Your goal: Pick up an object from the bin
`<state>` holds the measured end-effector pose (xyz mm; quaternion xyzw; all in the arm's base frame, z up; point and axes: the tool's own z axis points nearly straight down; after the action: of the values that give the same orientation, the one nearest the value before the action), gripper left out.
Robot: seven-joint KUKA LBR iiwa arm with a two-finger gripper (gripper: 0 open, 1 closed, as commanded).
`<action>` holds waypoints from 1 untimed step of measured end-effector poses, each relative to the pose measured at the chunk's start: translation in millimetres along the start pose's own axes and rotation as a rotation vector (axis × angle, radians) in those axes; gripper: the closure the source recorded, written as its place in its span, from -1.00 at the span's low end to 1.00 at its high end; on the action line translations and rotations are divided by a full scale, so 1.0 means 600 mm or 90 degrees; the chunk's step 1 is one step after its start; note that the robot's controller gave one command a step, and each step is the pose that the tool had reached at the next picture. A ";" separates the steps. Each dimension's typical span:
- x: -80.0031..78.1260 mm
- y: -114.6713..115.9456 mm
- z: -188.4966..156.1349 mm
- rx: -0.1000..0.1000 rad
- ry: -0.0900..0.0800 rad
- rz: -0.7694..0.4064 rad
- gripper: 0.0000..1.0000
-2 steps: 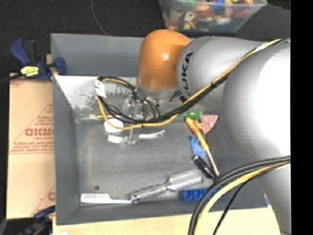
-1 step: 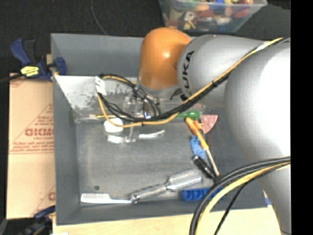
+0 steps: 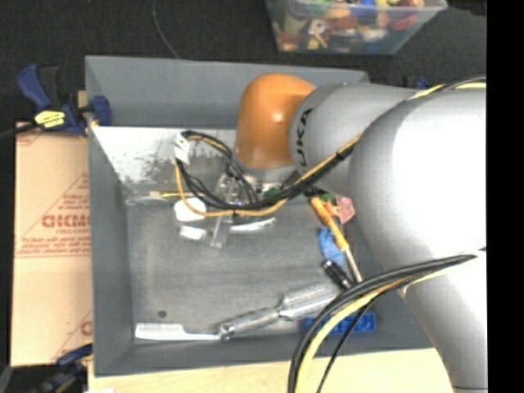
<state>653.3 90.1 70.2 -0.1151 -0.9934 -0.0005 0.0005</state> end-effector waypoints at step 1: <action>-0.004 -0.011 -0.002 0.000 -0.003 -0.051 -1.00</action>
Offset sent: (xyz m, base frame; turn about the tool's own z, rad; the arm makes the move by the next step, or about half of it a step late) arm -0.0129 -0.0026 0.0298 0.1591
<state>654.3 82.9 71.4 -0.0748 -0.9972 -0.0003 -0.0018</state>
